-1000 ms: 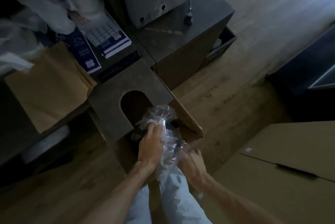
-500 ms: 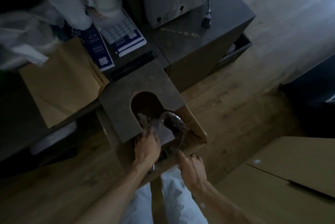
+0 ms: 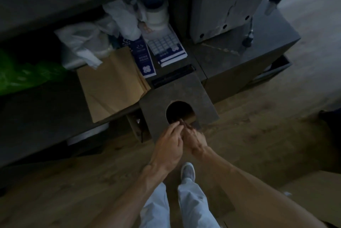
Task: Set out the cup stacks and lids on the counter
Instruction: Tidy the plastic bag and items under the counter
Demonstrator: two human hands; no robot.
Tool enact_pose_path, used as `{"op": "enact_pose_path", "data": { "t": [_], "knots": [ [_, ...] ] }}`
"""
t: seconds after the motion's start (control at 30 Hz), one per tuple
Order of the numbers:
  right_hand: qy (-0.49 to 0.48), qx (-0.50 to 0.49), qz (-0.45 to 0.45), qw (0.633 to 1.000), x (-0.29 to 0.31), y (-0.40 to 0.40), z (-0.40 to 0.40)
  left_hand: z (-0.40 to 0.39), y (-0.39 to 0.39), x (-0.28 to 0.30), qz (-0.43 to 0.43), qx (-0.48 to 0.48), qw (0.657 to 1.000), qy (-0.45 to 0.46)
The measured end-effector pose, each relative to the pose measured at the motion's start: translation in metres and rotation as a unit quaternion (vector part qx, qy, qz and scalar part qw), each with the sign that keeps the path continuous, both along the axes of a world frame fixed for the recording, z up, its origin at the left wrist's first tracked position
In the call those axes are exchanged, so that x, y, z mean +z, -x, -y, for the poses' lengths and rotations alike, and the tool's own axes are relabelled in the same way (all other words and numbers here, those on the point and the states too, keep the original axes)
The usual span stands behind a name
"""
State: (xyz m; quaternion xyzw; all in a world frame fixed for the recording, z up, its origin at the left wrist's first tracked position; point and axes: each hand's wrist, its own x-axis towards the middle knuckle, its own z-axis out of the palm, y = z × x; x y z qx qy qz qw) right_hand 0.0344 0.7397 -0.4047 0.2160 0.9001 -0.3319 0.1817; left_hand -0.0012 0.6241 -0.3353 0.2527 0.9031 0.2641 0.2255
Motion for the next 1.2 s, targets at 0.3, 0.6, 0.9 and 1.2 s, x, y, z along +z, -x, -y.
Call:
{"op": "enact_pose_path", "data": {
  "t": [0.3,0.6,0.9,1.2],
  "knots": [
    [-0.136,0.145,-0.046,0.979,0.12,0.04,0.018,0.056,0.041,0.058,-0.06,0.038,0.996,0.052],
    [-0.12,0.293,-0.159,0.935,0.199,0.109,0.195,0.24,0.076,0.131,-0.116,0.139,0.98,0.078],
    [-0.141,0.41,-0.212,0.876,0.235,0.163,0.473,0.531,0.073,0.189,-0.13,0.274,0.945,0.119],
    [-0.13,0.448,-0.296,0.834,0.301,0.227,0.704,0.742,0.116,0.254,-0.18,0.353,0.911,0.113]
  ]
}}
